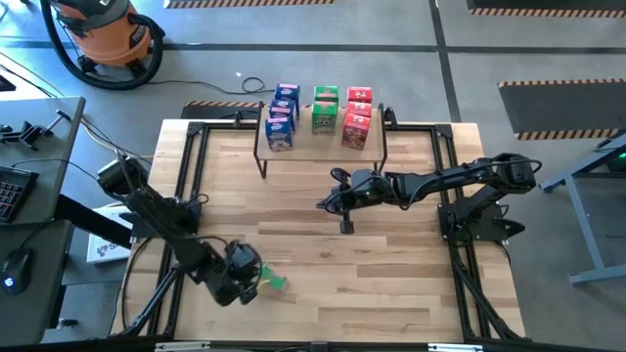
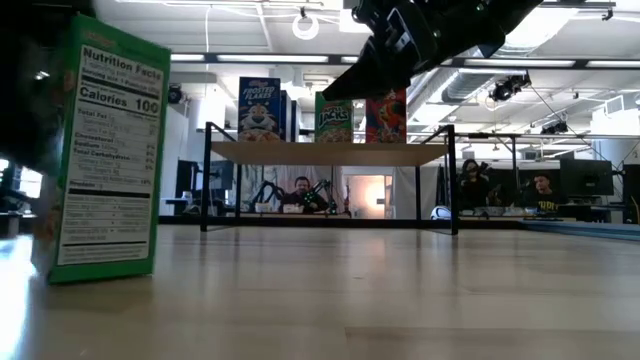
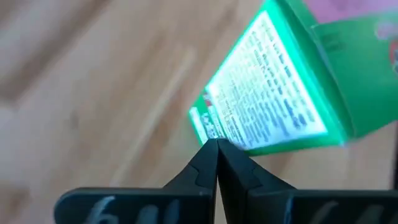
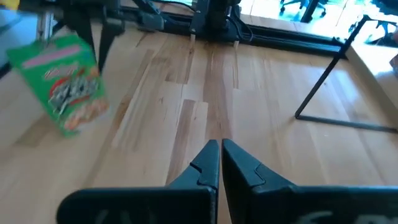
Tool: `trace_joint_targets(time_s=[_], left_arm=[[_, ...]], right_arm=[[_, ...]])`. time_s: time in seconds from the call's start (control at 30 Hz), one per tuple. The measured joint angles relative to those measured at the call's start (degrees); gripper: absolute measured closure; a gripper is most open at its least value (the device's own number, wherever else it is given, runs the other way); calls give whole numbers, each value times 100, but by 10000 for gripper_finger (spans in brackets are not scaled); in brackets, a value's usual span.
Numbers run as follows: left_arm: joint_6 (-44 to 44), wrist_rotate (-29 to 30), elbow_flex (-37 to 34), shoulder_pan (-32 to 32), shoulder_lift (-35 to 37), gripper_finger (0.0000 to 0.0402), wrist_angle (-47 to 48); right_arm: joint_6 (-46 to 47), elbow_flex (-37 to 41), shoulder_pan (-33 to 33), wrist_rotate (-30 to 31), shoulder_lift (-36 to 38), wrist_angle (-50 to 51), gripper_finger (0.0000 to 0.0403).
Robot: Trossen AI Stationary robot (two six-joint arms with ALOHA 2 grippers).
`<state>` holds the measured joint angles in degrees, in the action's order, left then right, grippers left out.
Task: Stack cereal on shelf
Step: Move the green cereal into the center of the table
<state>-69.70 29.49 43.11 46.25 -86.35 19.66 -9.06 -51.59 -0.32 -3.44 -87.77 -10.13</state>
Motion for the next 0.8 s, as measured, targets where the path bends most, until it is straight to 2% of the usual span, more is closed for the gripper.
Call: trace_joint_targets(time_s=[0.13,0.27,0.4,0.57,0.63,0.7,0.8], left_arm=[[928,200,0,-381,-159,401,-398],[1619,-195,-221,-630,-282,401,-1081],[1482,-723,-698,-486,-271,401,-1793],[1398,-1458,-1329,-131,-251,401,-3739],[1466,-1416,-1519,-64,-252,401,-4577],[1609,-1088,-1605,-53,-286,401,-5087],[1819,-581,-1588,-94,-364,401,-5087]], right_arm=[[600,0,0,-1,0,35,397],[1266,0,113,38,0,114,362],[1840,0,529,274,0,138,300],[2226,-9,1117,968,0,136,241],[2326,-9,1293,1278,0,133,235],[2367,-9,1433,1515,0,133,235],[2487,-9,1623,1788,0,118,237]])
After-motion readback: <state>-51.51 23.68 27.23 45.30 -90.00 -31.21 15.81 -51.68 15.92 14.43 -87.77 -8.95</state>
